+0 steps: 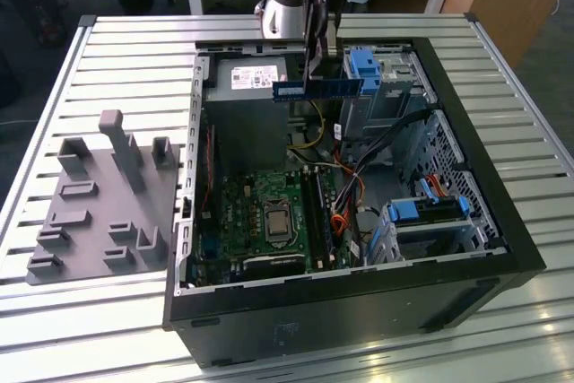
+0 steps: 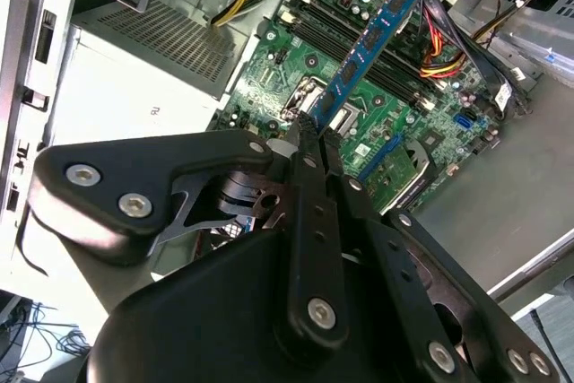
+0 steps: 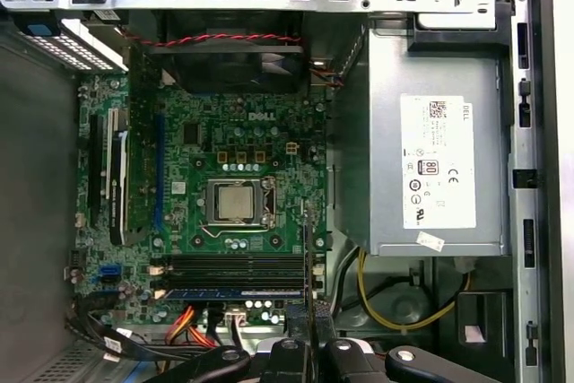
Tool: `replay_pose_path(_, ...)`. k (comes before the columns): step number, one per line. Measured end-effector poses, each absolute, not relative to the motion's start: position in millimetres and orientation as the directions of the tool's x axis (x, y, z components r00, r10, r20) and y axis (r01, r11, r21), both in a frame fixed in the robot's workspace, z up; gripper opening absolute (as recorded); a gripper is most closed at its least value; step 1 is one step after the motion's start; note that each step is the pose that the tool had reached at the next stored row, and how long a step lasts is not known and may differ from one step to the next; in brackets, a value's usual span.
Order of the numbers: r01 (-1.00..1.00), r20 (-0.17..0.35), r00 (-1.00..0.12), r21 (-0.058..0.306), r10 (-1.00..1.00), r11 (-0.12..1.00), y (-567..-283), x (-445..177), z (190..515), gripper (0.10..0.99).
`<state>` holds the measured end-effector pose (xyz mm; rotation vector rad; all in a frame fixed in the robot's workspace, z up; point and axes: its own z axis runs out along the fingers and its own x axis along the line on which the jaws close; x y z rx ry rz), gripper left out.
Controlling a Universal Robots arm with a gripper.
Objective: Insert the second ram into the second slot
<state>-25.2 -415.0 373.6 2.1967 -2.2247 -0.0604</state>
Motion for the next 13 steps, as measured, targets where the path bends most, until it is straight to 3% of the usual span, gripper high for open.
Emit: replay_pose_path(13,-0.999,-0.017,-0.014,0.038,-1.0,0.013,-418.9,-25.3,373.6,0.137)
